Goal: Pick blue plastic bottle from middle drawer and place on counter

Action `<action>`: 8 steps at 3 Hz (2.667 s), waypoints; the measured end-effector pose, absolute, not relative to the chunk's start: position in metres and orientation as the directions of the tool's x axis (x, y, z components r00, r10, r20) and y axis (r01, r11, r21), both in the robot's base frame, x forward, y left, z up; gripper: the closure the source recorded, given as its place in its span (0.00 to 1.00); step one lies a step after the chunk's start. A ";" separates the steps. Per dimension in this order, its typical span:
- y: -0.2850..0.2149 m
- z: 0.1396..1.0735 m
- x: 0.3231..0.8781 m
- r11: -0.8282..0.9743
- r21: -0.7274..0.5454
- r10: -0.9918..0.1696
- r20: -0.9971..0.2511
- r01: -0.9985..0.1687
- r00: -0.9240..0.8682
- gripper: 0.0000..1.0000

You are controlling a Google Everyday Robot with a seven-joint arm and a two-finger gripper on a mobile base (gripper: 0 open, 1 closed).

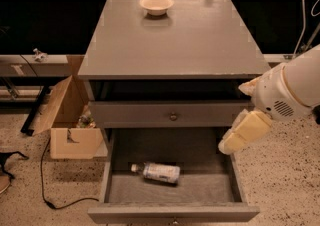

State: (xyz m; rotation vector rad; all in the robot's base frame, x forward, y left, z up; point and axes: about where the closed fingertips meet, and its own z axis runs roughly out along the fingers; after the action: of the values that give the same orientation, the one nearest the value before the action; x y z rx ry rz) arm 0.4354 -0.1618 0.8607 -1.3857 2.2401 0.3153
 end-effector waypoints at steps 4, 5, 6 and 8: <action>-0.121 0.676 0.425 0.314 0.070 -0.749 -0.594 -0.947 -0.292 0.00; -0.099 0.644 0.427 0.290 0.087 -0.716 -0.641 -0.953 -0.277 0.00; -0.097 0.633 0.431 0.294 0.089 -0.719 -0.635 -0.952 -0.282 0.00; -0.081 0.563 0.470 0.321 0.060 -0.745 -0.599 -0.945 -0.291 0.00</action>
Offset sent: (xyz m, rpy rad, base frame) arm -0.0056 0.0217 -0.1584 0.0314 0.1200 0.1212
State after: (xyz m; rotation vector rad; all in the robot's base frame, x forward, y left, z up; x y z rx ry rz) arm 0.4695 -0.0810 0.5626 -1.4896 2.1240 0.5676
